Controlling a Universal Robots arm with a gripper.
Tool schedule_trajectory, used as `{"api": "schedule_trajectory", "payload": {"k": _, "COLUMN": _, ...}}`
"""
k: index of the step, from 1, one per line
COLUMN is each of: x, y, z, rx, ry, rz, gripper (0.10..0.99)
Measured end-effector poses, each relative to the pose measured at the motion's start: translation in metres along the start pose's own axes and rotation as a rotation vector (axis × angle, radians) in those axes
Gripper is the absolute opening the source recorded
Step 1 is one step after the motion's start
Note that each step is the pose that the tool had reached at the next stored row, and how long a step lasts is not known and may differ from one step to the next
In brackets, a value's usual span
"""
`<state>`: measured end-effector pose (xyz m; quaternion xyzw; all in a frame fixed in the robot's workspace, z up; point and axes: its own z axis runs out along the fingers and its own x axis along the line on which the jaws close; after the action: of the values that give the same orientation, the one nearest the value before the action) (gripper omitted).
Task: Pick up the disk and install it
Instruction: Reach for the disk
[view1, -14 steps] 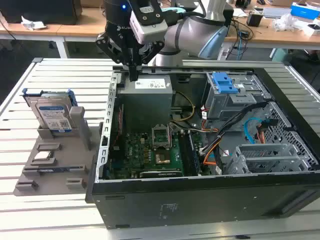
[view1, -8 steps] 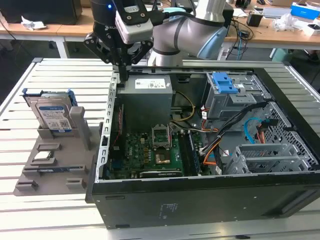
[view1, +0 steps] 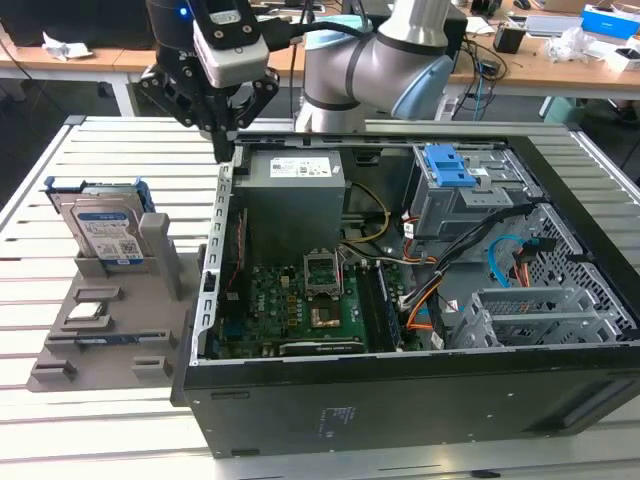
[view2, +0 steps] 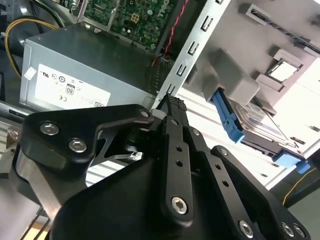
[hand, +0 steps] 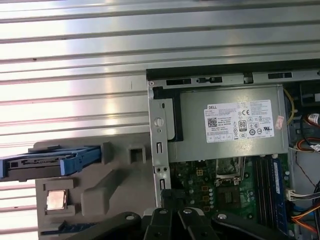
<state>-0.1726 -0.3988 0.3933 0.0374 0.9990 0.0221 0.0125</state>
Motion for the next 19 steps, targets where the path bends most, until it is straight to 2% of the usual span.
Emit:
{"api": "schedule_trajectory", "payload": {"k": 1, "x": 0.0064, "y": -0.0005, "z": -0.0002, "rx": 0.000, "ry": 0.0000, "rz": 0.000, "gripper": 0.106}}
{"api": "schedule_trajectory", "payload": {"k": 3, "x": 0.0140, "y": -0.0010, "z": -0.0004, "rx": 0.000, "ry": 0.0000, "rz": 0.000, "gripper": 0.106}}
{"api": "schedule_trajectory", "payload": {"k": 19, "x": 0.0480, "y": -0.0036, "z": -0.0013, "rx": 0.000, "ry": 0.0000, "rz": 0.000, "gripper": 0.106}}
